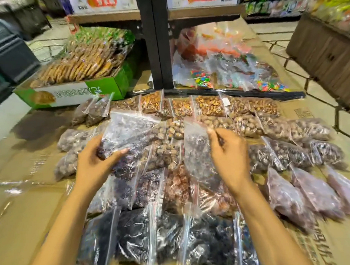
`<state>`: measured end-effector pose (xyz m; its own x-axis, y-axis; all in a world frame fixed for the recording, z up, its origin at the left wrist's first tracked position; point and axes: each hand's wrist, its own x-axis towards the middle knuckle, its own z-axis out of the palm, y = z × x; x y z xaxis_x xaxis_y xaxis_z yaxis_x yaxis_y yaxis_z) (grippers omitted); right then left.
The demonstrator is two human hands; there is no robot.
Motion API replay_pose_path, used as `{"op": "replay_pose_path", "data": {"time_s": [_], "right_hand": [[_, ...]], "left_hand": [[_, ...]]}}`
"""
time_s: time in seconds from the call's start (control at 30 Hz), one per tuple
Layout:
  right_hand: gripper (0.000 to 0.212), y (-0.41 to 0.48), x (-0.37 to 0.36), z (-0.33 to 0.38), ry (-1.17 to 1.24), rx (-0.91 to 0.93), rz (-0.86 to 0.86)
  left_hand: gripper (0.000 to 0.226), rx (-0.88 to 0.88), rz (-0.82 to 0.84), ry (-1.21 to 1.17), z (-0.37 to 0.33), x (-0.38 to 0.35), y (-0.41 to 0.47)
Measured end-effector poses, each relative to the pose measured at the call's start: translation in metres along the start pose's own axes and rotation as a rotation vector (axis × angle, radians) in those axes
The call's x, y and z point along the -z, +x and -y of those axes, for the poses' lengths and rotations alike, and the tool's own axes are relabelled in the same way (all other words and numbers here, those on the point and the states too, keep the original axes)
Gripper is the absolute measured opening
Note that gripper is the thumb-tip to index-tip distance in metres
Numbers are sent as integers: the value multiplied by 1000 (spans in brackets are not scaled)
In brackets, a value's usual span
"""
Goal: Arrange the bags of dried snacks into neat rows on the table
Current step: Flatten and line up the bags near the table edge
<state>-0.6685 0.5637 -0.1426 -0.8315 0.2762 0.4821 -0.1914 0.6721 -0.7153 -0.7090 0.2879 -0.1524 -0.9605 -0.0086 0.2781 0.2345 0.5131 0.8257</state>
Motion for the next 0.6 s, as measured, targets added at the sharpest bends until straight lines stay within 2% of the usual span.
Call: {"op": "replay_pose_path", "data": {"time_s": [0.1,0.2,0.37,0.5,0.6], "right_hand": [[29,-21,-3,14,-138,82,-14],[20,-34,-15,38,-215,154,-91],[31,-56,-61,103,-284,143,-309],[30,-69,-113,151,-370,37,-406],[34,-77,-137,183,-455,-14,-438]], "left_hand": [[43,13,42,-47,17,24,-9],[64,66,116,-79,52,55,-8],[84,29,264,-94,125,126,8],[58,-27,386,-233,163,189,23],[56,-95,513,-143,191,215,40]]}}
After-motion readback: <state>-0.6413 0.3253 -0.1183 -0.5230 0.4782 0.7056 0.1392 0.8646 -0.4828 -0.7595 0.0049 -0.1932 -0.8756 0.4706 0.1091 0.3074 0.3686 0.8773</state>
